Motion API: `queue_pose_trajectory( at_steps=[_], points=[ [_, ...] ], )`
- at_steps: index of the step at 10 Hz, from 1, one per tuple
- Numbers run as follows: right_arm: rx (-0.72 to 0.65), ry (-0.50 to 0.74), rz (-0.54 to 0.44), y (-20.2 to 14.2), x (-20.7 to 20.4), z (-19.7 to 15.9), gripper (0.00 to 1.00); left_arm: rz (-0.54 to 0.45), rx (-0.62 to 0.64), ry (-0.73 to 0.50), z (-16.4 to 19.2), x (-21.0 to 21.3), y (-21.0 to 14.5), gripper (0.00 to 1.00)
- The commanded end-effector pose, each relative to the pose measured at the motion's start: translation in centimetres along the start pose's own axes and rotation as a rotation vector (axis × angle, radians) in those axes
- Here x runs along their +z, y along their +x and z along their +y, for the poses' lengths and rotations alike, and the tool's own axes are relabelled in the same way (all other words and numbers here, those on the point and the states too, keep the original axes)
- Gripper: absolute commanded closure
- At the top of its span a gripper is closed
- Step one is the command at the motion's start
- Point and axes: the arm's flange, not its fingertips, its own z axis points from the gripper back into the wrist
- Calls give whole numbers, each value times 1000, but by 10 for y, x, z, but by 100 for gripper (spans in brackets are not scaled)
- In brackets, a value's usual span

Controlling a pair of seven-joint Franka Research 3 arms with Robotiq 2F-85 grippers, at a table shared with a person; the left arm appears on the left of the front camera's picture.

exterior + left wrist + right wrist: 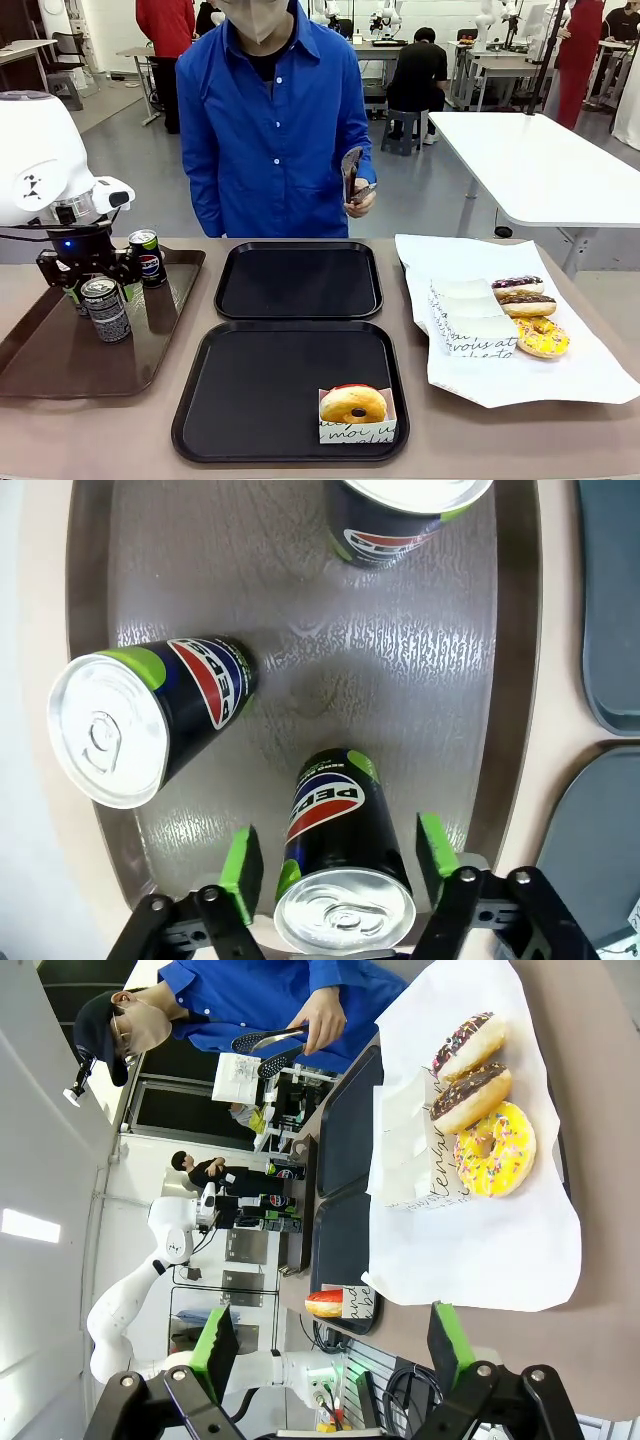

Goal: Set up donuts and drinks on trays.
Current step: Pick up one Pepsi coke and place it on the Flat Tray.

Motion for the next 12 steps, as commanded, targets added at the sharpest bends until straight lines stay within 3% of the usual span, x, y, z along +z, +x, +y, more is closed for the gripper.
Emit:
queue_pose_trajectory(
  at_steps=[1, 2, 3, 5, 7, 8, 9, 12],
  points=[
    [16, 19, -9, 2, -1, 0, 0, -20, 36, 11, -1, 1, 3, 100],
    [16, 19, -9, 2, -1, 0, 0, -16, 37, 15, -1, 0, 3, 100],
    [16, 19, -9, 2, -1, 0, 0, -10, 34, 19, -1, 0, 4, 76],
    [16, 19, -9, 2, -1, 0, 0, -1, 29, 23, 0, 2, 5, 100],
    [16, 19, -9, 2, -1, 0, 0, 25, 15, 18, 0, 6, 4, 100],
    [16, 19, -9, 2, -1, 0, 0, 37, 28, -9, 1, 17, 3, 50],
    [16, 19, -9, 2, -1, 0, 0, 117, -9, -73, -3, 38, -4, 50],
    [16, 19, -9, 2, -1, 0, 0, 76, -59, -44, -19, 114, -64, 50]
  ],
)
